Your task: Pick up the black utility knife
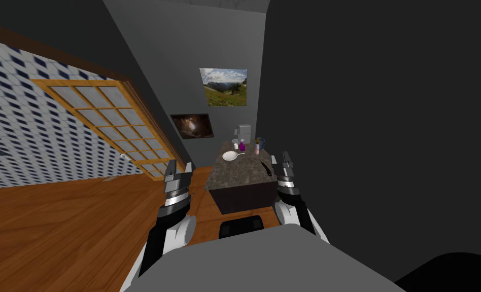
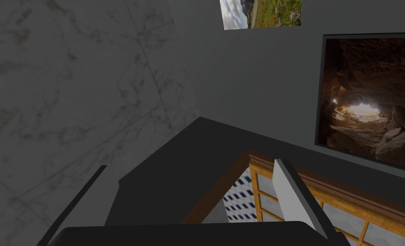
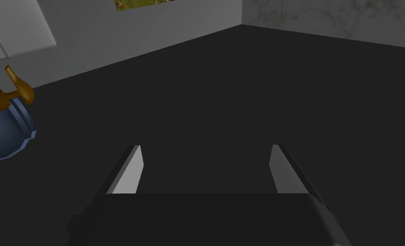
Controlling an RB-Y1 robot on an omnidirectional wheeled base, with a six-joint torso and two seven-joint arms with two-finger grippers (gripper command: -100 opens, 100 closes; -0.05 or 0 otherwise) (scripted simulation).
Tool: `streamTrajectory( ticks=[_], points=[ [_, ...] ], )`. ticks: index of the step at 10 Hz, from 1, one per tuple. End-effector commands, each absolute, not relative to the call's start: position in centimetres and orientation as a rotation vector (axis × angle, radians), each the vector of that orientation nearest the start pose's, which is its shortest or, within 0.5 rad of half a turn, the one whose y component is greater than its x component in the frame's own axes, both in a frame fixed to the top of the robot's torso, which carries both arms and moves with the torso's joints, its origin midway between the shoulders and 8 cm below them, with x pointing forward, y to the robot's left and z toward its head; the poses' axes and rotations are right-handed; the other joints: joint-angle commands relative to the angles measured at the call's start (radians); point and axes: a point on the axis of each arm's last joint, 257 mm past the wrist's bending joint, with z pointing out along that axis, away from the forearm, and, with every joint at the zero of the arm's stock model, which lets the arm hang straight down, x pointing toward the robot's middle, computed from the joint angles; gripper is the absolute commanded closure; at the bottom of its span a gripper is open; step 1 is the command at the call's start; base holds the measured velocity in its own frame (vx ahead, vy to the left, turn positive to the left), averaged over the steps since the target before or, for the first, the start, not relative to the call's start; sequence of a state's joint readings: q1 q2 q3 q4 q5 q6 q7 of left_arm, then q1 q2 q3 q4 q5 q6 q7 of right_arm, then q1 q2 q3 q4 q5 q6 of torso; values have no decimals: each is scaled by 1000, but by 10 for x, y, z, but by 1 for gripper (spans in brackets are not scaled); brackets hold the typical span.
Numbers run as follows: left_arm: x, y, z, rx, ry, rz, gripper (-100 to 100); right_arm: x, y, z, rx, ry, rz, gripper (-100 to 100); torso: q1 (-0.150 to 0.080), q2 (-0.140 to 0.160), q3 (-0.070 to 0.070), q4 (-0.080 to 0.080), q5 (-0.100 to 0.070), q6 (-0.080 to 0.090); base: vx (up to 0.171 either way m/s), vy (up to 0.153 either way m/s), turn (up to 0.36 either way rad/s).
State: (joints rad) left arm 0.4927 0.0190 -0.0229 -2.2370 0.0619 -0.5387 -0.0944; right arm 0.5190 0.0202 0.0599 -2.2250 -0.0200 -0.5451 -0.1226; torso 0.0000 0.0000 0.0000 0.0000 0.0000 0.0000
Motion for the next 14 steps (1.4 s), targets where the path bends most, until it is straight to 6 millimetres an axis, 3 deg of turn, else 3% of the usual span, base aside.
streamTrajectory(
  ticks=[1, 3, 6, 7, 10, 11, 13, 14],
  points=[
    [347, 278, 15, -651, 611, -1278, 0, 349, -264, -6, 752, 613, 1461, -100, 0, 0, 0, 0, 0, 0, -20, -10, 30],
    [347, 278, 15, -651, 611, -1278, 0, 351, -263, -26, 746, 699, 1429, -100, -2, 2, 1, 0, 0, 0, -47, -25, 46],
    [347, 278, 15, -651, 611, -1278, 0, 352, -266, -73, 765, 854, 1351, -100, -3, 6, 4, 1, -1, 0, -97, -39, 70],
    [347, 278, 15, -650, 611, -1278, 0, 352, -266, -73, 759, 863, 1350, -100, -4, 7, 4, 2, -1, 0, -77, -25, 31],
    [347, 278, 15, -651, 611, -1278, 0, 345, -278, -137, 794, 1050, 1245, -100, -1, 6, 4, 1, 0, 0, -98, 2, 105],
    [347, 278, 15, -651, 611, -1279, 0, 344, -277, -137, 786, 1060, 1244, -100, 0, 8, 5, 2, 0, 0, -109, -9, 16],
    [347, 278, 15, -651, 611, -1278, 0, 332, -290, -184, 817, 1193, 1163, -100, -1, 7, 4, 2, 0, 0, -115, 6, 123],
    [347, 278, 15, -651, 611, -1279, 0, 331, -290, -185, 806, 1206, 1162, -100, 0, 8, 5, 2, 0, 0, -101, 23, 32]
  ],
)
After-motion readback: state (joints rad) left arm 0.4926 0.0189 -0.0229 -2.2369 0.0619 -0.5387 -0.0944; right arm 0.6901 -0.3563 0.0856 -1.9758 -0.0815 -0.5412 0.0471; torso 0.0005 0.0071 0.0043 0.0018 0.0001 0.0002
